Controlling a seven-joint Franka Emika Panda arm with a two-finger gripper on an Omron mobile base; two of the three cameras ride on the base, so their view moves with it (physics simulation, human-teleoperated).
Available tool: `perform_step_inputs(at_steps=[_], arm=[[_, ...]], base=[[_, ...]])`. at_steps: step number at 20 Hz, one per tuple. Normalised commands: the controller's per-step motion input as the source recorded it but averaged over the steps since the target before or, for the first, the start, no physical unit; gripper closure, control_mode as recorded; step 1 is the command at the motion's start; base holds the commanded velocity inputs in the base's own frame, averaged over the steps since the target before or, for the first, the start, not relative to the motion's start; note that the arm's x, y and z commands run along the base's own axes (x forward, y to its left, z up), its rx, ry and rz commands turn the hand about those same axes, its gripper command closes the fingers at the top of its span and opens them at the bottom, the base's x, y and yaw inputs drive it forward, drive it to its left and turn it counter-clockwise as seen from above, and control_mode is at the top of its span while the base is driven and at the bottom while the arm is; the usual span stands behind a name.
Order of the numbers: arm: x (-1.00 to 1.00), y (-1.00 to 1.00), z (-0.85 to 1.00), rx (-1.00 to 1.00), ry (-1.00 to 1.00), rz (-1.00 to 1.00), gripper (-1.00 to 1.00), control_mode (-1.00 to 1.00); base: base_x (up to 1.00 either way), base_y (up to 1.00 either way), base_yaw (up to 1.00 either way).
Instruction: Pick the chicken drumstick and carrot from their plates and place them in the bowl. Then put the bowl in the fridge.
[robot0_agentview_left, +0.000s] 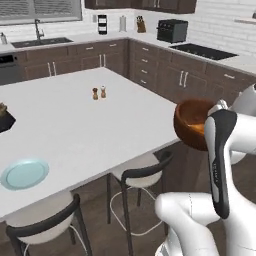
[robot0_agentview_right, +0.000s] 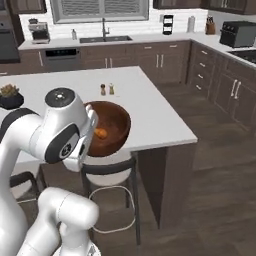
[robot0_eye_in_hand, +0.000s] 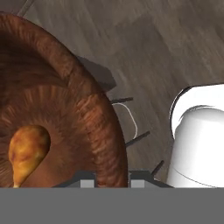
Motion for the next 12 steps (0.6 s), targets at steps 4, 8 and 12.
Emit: perform_step_inputs(at_steps=[4,8,12], arm=[[0.00,0.00,0.00,0.00,0.00,0.00,1.00,1.00],[0.00,0.00,0.00,0.00,0.00,0.00,1.00,1.00],[0.00,0.00,0.00,0.00,0.00,0.00,1.00,1.00]], base=[[-0.59,-0.82,-0.56],[-0.03,-0.82,-0.62],[0.32,-0.45,-0.63]])
